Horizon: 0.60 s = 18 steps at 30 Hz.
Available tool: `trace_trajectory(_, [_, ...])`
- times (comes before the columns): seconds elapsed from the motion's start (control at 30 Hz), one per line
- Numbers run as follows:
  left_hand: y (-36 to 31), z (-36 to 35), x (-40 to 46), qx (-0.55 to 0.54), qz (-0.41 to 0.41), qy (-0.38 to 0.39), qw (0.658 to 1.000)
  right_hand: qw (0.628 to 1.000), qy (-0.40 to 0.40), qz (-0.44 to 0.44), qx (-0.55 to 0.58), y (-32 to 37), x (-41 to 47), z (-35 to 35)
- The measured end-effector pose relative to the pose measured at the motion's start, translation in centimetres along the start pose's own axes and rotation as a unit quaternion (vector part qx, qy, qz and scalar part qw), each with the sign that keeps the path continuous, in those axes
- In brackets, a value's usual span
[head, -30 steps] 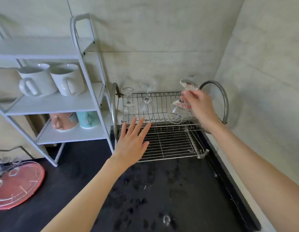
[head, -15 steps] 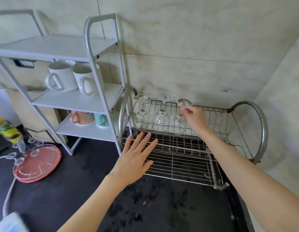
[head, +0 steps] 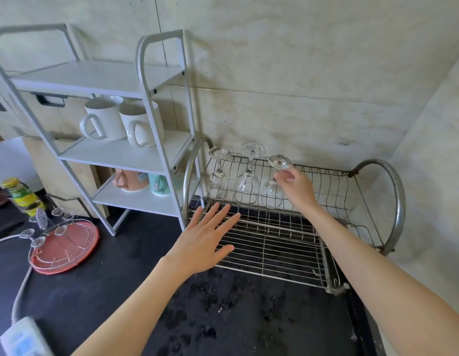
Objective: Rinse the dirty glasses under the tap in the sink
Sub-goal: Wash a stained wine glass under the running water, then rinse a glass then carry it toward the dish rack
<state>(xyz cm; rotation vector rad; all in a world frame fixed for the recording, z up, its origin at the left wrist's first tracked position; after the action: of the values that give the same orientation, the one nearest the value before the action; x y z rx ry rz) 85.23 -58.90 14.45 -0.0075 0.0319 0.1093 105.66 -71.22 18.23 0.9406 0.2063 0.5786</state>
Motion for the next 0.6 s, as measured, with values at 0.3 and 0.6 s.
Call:
trace_trajectory(0.3, [-1.8,0.6,-7.7,-0.055,0.052,-0.060,0.995,0.969,-0.004,0.128,-0.211,4.2,-12.2,-1.5])
trace_trajectory(0.6, [-0.8,-4.6,-28.5,-0.022,0.143,-0.052,0.988,0.926,0.134,0.176,-0.307,7.9,-30.6,-13.1])
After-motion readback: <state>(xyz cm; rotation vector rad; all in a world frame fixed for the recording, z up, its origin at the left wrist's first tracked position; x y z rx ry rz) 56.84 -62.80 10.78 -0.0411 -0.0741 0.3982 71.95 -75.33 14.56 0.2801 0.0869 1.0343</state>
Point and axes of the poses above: each hand's wrist, its own x-axis towards the middle knuckle, its own z-axis out of the back of the hand, y = z × x, the point moved 3 cm from there along x, towards the middle knuckle, and after that the axes turned 4 degrees about y, right-handed, at the moved point
